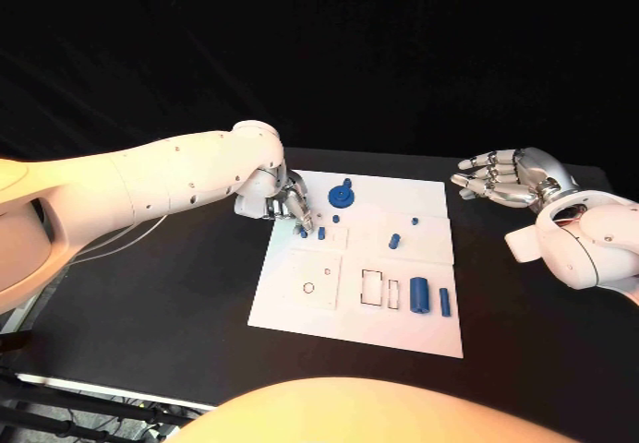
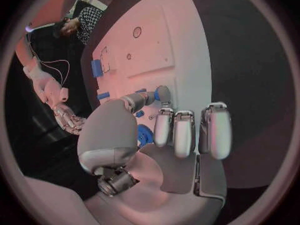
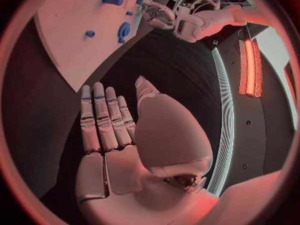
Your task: Assemble the parts on the task board
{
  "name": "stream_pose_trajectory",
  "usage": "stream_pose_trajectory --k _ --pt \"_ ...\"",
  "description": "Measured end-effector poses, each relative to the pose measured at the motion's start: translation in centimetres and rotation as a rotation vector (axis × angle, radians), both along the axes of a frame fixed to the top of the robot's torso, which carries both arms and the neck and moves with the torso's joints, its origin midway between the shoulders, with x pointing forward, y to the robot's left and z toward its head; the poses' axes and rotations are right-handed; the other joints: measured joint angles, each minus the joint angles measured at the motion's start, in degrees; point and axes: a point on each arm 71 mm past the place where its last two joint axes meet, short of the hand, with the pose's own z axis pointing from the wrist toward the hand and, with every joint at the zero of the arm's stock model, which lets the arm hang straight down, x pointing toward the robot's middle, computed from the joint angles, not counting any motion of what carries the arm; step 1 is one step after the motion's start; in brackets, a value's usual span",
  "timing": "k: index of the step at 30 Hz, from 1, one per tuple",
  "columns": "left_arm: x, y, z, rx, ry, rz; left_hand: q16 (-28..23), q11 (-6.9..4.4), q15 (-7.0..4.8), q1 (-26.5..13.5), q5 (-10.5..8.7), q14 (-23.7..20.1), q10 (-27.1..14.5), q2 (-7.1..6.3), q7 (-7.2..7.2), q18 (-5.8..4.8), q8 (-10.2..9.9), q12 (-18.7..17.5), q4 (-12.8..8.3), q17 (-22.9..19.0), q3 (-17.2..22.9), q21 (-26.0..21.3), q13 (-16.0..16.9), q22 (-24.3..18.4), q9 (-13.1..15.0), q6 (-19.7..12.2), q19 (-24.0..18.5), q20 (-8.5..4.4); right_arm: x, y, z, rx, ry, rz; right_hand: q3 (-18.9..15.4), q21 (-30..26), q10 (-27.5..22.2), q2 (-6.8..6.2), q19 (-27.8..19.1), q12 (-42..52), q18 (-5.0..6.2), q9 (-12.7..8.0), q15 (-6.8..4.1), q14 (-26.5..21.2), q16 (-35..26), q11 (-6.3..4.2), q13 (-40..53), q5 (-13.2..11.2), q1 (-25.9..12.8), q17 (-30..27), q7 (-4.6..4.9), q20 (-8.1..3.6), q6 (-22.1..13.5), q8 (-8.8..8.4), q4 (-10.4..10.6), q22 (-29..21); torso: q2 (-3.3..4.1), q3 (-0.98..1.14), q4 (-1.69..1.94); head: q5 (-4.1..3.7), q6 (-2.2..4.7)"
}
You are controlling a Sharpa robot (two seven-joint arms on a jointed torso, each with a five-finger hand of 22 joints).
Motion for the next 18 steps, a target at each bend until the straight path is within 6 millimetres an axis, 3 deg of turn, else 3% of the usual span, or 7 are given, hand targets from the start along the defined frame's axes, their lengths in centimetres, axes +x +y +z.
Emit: stream_pose_trajectory --k 10,18 --pt "-0.02 0.06 0.0 0.001 -0.001 0.002 0.0 0.0 0.0 -1.0 -0.01 0.0 0.0 -0.38 -0.06 0.0 -0.4 0.0 -0.9 0.0 0.2 0.0 0.0 0.0 -0.2 0.1 0.0 0.0 0.0 0.0 0.0 0.0 0.0 0.0 0.0 0.0 0.0 0.0 0.0 0.0 0.0 0.0 0.0 0.0 0.0 0.0 0.0 0.0 0.0 0.0 0.0 0.0 0.0 0.0 0.0 0.0 0.0 0.01 -0.01 0.01 0.03" --pt "-0.02 0.25 -0.01 0.001 -0.002 0.007 0.0 0.01 -0.21 -1.8 -0.62 0.2 0.0 -1.23 -0.56 0.01 -0.5 -0.2 0.7 0.0 -3.2 0.0 0.0 0.0 -0.4 0.1 0.0 0.0 -0.01 0.02 0.0 0.0 0.0 0.001 0.0 0.0 0.0 0.0 0.0 0.0 0.0 0.0 0.0 0.0 0.0 0.0 0.0 0.0 0.0 0.0 0.0 0.0 0.0 0.0 0.0 0.0 0.02 0.01 -0.01 0.03 0.09"
